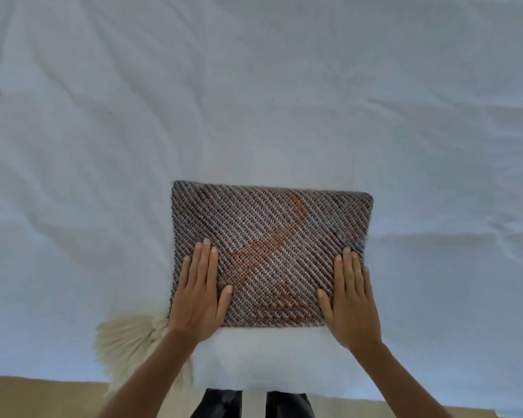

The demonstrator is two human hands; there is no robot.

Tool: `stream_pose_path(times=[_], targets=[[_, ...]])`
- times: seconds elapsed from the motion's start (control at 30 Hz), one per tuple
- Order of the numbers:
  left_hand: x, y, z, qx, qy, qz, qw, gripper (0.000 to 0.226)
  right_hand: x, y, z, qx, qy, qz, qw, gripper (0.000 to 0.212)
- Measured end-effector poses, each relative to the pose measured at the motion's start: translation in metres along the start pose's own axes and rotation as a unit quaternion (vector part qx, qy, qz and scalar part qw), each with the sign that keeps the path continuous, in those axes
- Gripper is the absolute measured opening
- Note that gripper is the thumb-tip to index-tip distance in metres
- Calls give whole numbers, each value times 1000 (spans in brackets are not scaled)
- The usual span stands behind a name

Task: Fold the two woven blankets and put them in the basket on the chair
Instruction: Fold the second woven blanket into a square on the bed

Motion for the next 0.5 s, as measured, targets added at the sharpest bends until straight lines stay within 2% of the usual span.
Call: stream_pose_path(times=[0.1, 0.27, 0.43, 0.5], targets=[[-1, -6, 4, 21, 7, 6, 1000, 69, 1, -7, 5, 9, 1, -5, 1000, 69], [-16, 33, 13, -14, -12, -10, 1000, 67, 20, 36, 5, -23, -10, 27, 999, 69], [-66, 65, 91, -27, -25, 24, 999, 67, 80, 64, 80, -33, 36, 43, 998, 62], [-70, 60, 115, -2, -10, 50, 999, 67, 86, 60, 107, -12, 40, 25, 999, 61]])
Point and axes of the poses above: each hand's wrist, its own z-axis towards the middle knuckle, its own y-axis out of the back of the hand, x = y × z, the point moved 2 cm from there along z, towards the middle knuckle, and after that the axes turned 1 degree about -y, right-handed, at the moved point
